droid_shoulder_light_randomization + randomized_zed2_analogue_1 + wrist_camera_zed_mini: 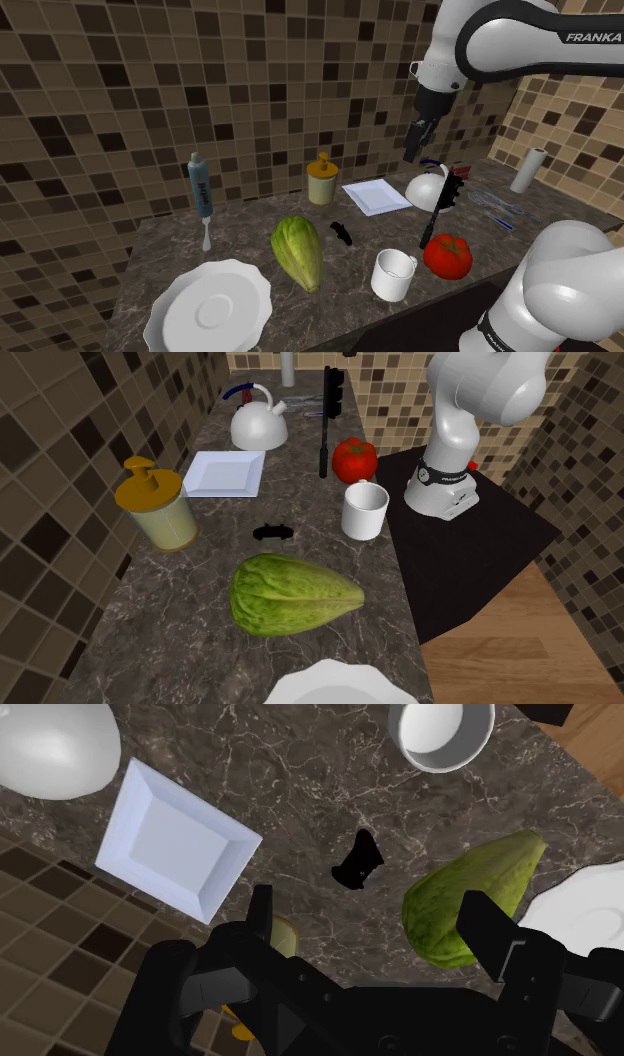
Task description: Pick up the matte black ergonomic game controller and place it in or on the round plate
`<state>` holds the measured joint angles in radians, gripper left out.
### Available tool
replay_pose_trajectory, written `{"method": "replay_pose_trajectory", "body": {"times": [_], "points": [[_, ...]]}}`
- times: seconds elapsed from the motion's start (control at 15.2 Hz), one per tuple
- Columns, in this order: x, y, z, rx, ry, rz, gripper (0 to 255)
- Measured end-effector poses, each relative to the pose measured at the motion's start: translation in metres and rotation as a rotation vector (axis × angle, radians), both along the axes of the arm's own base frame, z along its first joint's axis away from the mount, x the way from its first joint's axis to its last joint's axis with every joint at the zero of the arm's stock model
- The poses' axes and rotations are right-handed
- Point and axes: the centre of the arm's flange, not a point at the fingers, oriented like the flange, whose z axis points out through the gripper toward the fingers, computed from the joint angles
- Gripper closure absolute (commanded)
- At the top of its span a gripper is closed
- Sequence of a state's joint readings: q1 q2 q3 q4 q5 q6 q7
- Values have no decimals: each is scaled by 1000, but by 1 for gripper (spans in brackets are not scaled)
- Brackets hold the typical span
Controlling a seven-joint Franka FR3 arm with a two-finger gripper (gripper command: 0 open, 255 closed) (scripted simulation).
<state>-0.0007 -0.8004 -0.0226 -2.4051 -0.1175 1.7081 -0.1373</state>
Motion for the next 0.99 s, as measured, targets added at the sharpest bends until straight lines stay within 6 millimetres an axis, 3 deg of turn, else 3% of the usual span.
{"method": "replay_pose_trajectory", "body": {"times": [0.13,0.26,0.99], "points": [[2,1,-5,-2,-2,-1,0],[12,9,-23,-9,-11,-5,0],[61,39,-155,-57,-79,-33,0]]}}
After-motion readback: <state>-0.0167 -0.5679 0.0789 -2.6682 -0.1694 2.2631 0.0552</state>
